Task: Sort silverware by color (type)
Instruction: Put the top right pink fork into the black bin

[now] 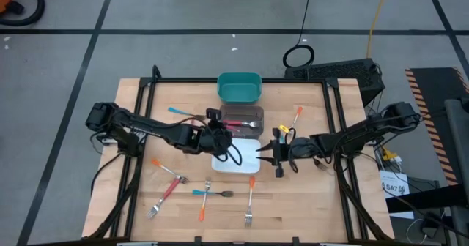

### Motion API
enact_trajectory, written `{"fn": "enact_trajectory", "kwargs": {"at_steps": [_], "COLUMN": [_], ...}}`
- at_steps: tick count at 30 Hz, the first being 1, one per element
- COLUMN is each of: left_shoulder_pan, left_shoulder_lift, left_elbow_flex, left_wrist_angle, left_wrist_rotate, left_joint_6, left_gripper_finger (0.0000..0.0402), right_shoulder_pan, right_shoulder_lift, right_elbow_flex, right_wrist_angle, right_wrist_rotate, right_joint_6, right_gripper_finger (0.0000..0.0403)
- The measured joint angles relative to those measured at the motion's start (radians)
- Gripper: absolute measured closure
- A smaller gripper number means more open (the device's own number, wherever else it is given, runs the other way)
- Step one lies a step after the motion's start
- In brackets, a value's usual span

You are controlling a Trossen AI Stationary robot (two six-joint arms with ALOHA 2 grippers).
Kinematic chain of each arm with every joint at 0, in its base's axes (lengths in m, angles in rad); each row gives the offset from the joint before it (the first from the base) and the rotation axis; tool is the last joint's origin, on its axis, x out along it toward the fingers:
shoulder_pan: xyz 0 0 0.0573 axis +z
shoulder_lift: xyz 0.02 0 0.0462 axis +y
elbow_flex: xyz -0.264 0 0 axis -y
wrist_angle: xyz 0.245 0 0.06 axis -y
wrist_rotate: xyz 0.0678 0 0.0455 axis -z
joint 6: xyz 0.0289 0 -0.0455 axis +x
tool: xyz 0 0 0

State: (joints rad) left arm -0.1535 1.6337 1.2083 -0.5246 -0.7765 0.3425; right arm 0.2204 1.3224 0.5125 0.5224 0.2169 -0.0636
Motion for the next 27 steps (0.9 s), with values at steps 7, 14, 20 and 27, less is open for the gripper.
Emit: {"fn": "enact_trajectory", "kwargs": {"at_steps": [7, 14, 20, 27], "left_shoulder_pan": [0.088, 0.149, 0.186, 0.195], "left_shoulder_lift": [0.0, 0.017, 0.047, 0.131], "left_elbow_flex": [0.0, 0.001, -0.001, 0.036], "left_wrist_angle": [-0.004, 0.005, 0.018, 0.002], "left_wrist_rotate": [0.056, 0.148, 0.154, 0.153], "left_joint_6": [0.02, -0.011, -0.005, 0.037], "left_gripper_finger": [0.0373, 0.0373, 0.0362, 0.0356], "right_shoulder_pan": [0.057, 0.122, 0.157, 0.182], "right_shoulder_lift": [0.0, 0.0, 0.0, 0.0], "right_elbow_flex": [0.0, 0.0, 0.0, 0.001], "right_wrist_angle": [-0.045, -0.061, -0.067, -0.101], "right_wrist_rotate": [0.04, 0.074, 0.075, 0.113], "right_joint_6": [0.017, 0.026, 0.026, 0.026], "right_gripper_finger": [0.0289, 0.0289, 0.0289, 0.0289]}}
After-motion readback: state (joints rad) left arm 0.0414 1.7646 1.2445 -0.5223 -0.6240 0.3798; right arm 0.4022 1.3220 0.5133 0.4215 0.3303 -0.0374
